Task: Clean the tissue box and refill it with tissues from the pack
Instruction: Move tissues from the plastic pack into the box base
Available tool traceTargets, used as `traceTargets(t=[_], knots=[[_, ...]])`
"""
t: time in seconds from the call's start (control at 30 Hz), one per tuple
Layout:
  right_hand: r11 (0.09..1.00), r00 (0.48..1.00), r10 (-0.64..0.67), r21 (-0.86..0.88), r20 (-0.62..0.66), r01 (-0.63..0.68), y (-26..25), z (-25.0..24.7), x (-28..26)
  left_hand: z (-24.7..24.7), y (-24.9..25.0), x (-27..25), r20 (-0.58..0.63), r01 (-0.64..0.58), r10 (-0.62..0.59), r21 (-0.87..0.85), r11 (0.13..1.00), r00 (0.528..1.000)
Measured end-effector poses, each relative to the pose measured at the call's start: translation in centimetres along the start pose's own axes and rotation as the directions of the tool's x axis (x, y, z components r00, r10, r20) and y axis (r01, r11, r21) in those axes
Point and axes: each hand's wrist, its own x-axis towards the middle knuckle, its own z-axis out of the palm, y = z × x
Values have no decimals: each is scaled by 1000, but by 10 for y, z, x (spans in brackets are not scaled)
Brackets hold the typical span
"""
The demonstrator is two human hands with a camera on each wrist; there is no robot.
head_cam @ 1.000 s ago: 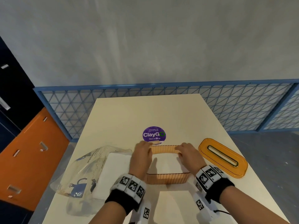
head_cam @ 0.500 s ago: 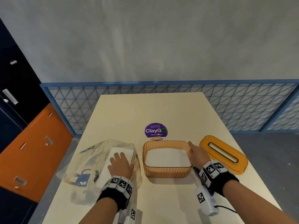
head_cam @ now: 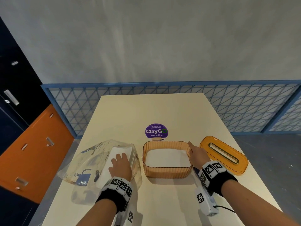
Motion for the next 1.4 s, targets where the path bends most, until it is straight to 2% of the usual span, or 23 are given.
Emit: traceTargets(t=[0.2,0.3,0.37,0.4,0.47,0.53,0.57,0.63,0.7,0.73,0.8,0.83,0.87,0.97,1.0,1.07,1.13,1.17,1.2,1.23,1.3,1.33,1.4], knots=[[1000,1000,2,-13,22,-1,0,-1,1,-13,-3,-1,0,19,-19,-66,998,1000],[1000,998,-3,-24,55,4,1,-4,3,-25,-12,-1,8,-23,23,-44,999,1000],[999,996,-11,-34,86,14,0,-8,5,-40,-18,-2,-5,-22,22,-91,996,1000],[999,998,-17,-38,66,19,0,-11,5,-51,-19,-5,-34,-19,14,-135,991,999],[999,998,-38,34,-56,40,-5,-18,4,-75,-20,-13,-151,-50,16,-226,973,988],[975,980,-77,192,-181,112,-18,-29,-2,-99,-14,-24,-302,-141,50,-289,947,952],[945,979,-99,292,-176,148,-28,-35,-6,-109,-9,-30,-360,-190,72,-304,934,930],[805,988,-152,578,-20,136,-52,-48,-16,-124,3,-41,-446,-305,129,-349,886,886],[588,959,-218,809,180,-18,-75,-58,-27,-132,17,-51,-506,-429,218,-348,833,834],[494,932,-260,864,252,-96,-83,-63,-31,-132,25,-55,-520,-491,278,-330,807,807],[351,880,-353,917,318,-190,-92,-72,-33,-124,39,-58,-478,-546,361,-333,769,800],[321,872,-374,926,318,-200,-92,-75,-33,-118,43,-59,-444,-574,406,-360,736,799],[323,877,-372,928,304,-185,-92,-77,-32,-109,46,-56,-441,-616,452,-369,696,775],[464,927,-296,883,229,-71,-82,-80,-22,-86,47,-51,-454,-756,623,-211,620,637],[514,941,-271,857,202,-36,-77,-81,-20,-86,46,-54,-430,-747,614,-308,589,662],[545,957,-232,838,173,-19,-67,-85,-17,-87,45,-58,-417,-616,467,-645,452,780],[477,956,-232,877,179,-48,-61,-91,-19,-86,47,-54,-285,-355,278,-901,248,917],[437,951,-246,897,186,-63,-59,-95,-21,-86,48,-50,-187,-220,220,-966,138,957],[397,943,-264,914,201,-83,-56,-98,-23,-85,50,-45,-73,-83,191,-996,42,979],[372,936,-279,923,215,-101,-54,-99,-24,-84,51,-39,31,43,196,-998,-53,980],[364,928,-278,921,247,-136,-51,-98,-22,-85,53,-32,150,204,269,-961,-185,951],[377,930,-261,914,258,-148,-49,-95,-21,-89,55,-30,180,235,285,-956,-174,942],[422,942,-181,888,282,-184,-42,-85,-15,-92,59,-24,195,209,242,-977,-37,950]])
